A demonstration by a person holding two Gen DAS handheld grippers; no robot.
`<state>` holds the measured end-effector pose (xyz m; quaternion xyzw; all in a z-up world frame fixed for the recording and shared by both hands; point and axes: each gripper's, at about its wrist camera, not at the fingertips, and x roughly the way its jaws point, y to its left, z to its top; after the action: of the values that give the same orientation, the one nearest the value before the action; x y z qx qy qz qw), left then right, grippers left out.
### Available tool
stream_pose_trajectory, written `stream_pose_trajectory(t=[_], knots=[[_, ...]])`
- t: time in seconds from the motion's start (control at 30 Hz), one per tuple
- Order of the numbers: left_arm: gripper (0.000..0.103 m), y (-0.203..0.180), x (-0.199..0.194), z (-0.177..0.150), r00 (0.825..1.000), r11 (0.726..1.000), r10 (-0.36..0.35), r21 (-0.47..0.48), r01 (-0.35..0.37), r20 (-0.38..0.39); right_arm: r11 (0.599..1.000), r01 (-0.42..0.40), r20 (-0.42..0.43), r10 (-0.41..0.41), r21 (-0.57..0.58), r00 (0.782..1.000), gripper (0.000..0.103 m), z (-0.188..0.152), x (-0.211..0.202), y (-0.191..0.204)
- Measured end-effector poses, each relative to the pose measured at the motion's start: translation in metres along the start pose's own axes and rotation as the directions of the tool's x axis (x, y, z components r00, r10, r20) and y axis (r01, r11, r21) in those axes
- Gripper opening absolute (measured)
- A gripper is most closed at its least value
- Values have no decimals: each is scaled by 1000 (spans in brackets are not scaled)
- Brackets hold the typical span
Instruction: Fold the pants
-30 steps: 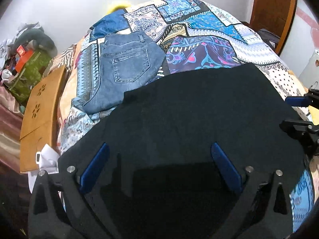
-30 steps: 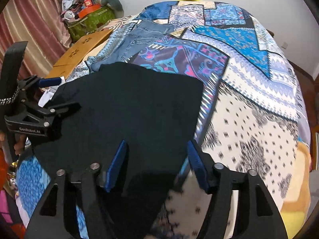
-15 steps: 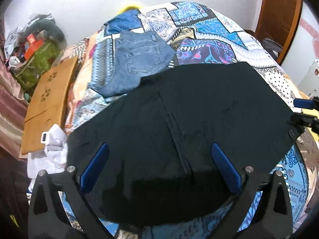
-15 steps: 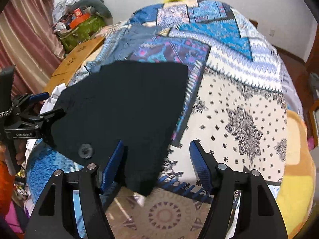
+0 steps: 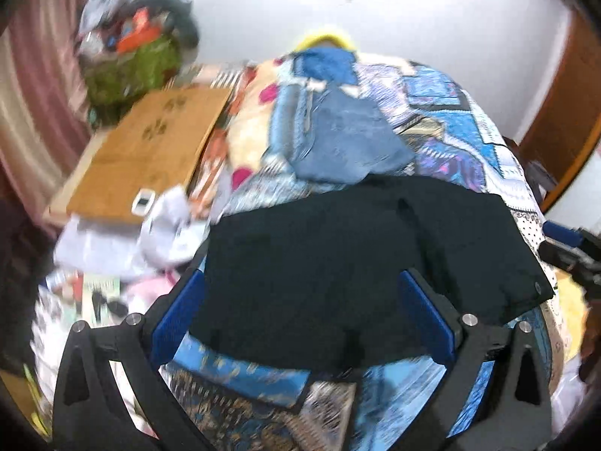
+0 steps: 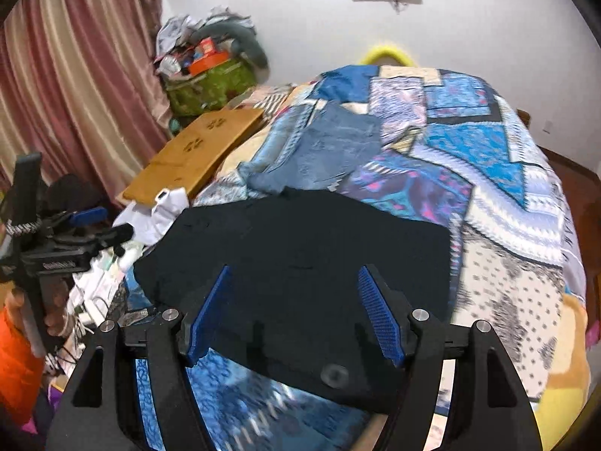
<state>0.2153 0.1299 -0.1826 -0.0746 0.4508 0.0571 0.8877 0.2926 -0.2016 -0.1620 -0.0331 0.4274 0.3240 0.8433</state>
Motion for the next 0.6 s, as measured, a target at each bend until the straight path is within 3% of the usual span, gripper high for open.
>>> stream_pose_trajectory(t=[0.2, 0.3, 0.47, 0.53, 0.6], knots=[[103, 42, 27, -29, 987, 993, -43, -117, 25, -153, 997, 43, -162, -52, -59, 985, 66, -19, 56, 14], [103, 53, 37, -46, 973, 982, -110, -176, 74, -205, 992, 64, -151, -80, -106, 985, 67, -27, 56, 17], [103, 57, 59, -63, 925, 947, -252, -271, 174, -285, 994, 47, -173, -62, -94, 983, 67, -27, 54, 12], [103, 60, 69, -69, 892, 912, -335, -341, 226, -305, 994, 47, -166, -62, -95, 984, 68, -29, 54, 14], [103, 63, 75, -73, 870, 879, -395, -396, 265, -296, 995, 42, -161, -56, -89, 985, 68, -30, 54, 14]])
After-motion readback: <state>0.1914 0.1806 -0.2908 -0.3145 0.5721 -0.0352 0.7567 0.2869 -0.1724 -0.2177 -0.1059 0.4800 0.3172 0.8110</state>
